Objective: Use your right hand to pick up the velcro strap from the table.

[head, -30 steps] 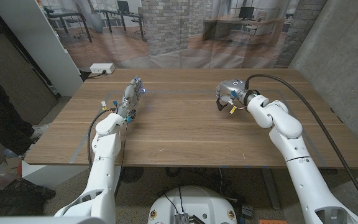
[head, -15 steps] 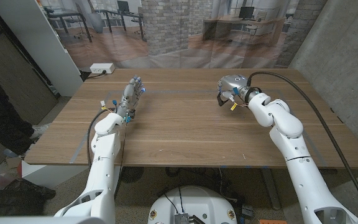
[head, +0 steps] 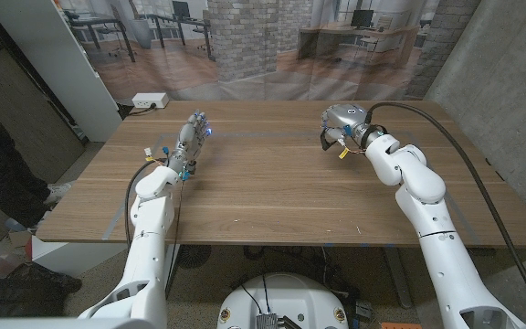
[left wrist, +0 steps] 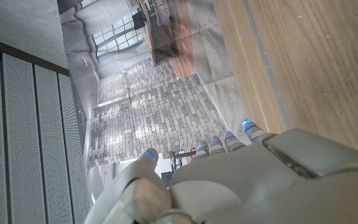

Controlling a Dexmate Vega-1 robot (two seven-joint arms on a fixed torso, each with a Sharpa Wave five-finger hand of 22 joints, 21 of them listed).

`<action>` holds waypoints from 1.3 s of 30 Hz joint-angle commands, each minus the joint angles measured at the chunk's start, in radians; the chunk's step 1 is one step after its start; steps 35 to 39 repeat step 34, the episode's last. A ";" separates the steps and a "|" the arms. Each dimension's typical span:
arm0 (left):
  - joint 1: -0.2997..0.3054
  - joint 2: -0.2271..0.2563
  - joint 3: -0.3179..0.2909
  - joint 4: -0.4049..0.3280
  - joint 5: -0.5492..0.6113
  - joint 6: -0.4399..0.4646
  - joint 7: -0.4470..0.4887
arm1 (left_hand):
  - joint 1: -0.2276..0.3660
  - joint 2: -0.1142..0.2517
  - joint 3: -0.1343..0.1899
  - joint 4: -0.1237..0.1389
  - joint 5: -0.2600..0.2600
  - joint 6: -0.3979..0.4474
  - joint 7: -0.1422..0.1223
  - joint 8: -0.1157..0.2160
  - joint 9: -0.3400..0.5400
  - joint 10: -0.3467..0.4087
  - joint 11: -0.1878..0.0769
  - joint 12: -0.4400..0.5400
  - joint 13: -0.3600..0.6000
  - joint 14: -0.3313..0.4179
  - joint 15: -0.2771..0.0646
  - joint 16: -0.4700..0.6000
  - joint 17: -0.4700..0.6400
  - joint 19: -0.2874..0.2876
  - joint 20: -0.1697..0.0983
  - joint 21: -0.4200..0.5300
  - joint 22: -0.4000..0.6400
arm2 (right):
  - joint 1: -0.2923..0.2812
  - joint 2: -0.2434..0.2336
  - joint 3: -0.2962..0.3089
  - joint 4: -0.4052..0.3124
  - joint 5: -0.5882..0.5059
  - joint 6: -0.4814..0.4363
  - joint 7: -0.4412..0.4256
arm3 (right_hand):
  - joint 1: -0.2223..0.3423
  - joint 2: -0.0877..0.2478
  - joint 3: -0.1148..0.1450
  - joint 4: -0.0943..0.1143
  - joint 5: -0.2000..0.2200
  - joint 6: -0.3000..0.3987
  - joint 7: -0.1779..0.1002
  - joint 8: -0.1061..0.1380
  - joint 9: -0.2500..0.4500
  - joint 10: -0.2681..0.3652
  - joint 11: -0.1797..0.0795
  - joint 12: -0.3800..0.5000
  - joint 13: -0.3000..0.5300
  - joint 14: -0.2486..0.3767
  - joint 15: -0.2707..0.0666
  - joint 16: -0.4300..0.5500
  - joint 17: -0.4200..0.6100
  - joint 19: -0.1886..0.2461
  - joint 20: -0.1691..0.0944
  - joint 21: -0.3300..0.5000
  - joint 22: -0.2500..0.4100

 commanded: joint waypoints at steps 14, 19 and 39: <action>-0.013 0.045 -0.020 0.020 -0.020 0.004 -0.068 | 0.007 0.089 -0.002 0.001 0.004 -0.036 -0.002 -0.002 0.005 -0.048 0.000 0.000 0.002 -0.164 -0.011 -0.002 0.002 -0.028 -0.003 -0.004 0.004 | -0.022 0.048 -0.009 -0.046 -0.087 -0.099 -0.090 | 0.010 0.008 -0.016 0.001 0.009 0.007 -0.010 0.009 0.006 0.016 -0.006 0.001 0.002 0.014 -0.120 -0.001 0.003 0.011 -0.105 -0.002 0.005; -0.020 0.060 -0.027 0.034 -0.025 -0.001 -0.091 | 0.007 0.089 -0.002 0.001 0.004 -0.036 -0.002 -0.002 0.005 -0.048 -0.001 0.000 0.002 -0.164 -0.012 -0.002 0.002 -0.028 -0.003 -0.005 0.004 | -0.032 0.056 -0.018 -0.058 -0.111 -0.120 -0.107 | 0.010 0.009 -0.018 0.001 0.009 0.006 -0.010 0.009 0.006 0.019 -0.005 0.001 0.002 0.016 -0.121 0.000 0.003 0.012 -0.104 -0.002 0.005; 0.029 0.081 -0.060 -0.008 -0.048 0.029 -0.156 | 0.007 0.089 -0.002 0.001 0.004 -0.036 -0.001 -0.002 0.005 -0.049 0.000 0.000 0.002 -0.164 -0.013 -0.002 0.003 -0.028 -0.003 -0.006 0.004 | -0.102 0.082 -0.065 -0.147 -0.176 -0.156 -0.129 | 0.013 0.012 -0.027 0.003 0.010 0.005 -0.013 0.011 0.006 0.029 -0.019 0.002 0.003 0.024 -0.126 0.001 0.003 0.013 -0.104 -0.003 0.005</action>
